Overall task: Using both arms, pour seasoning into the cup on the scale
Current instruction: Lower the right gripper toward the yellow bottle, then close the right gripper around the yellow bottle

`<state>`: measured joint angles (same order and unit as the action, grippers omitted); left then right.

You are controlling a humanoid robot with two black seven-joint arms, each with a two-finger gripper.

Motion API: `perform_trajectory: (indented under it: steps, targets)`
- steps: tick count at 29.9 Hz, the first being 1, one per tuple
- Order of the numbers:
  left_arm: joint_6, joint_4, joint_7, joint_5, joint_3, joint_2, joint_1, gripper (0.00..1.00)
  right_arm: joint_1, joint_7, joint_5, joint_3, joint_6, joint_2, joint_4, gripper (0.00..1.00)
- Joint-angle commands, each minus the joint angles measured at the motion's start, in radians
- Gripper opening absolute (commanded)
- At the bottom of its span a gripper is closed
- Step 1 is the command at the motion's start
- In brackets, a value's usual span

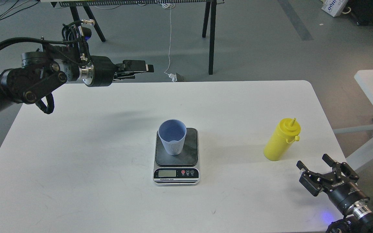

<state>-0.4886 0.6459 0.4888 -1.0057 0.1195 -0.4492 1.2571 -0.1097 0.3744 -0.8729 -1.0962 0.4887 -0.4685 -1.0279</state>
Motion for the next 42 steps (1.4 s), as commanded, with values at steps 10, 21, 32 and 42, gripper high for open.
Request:
perform_trajectory:
  steps: [10, 21, 32, 42]
  targets:
    - [0.000, 0.000, 0.000, -0.001, 0.000, 0.001, -0.008, 0.98, 0.067, -0.003, 0.078, 0.013, 0.000, 0.060, 0.040, 0.99]
    - [0.000, 0.000, 0.000, 0.001, 0.000, 0.000, -0.024, 0.99, 0.165, -0.008, 0.091, 0.085, 0.000, 0.083, 0.097, 0.99]
    - [0.000, 0.000, 0.000, -0.001, 0.000, 0.000, -0.048, 0.99, 0.219, -0.014, 0.123, 0.102, 0.000, 0.110, 0.118, 0.99]
    - [0.000, 0.000, 0.000, 0.001, 0.000, -0.005, -0.053, 0.99, 0.307, -0.014, 0.163, 0.108, 0.000, 0.142, 0.202, 0.99]
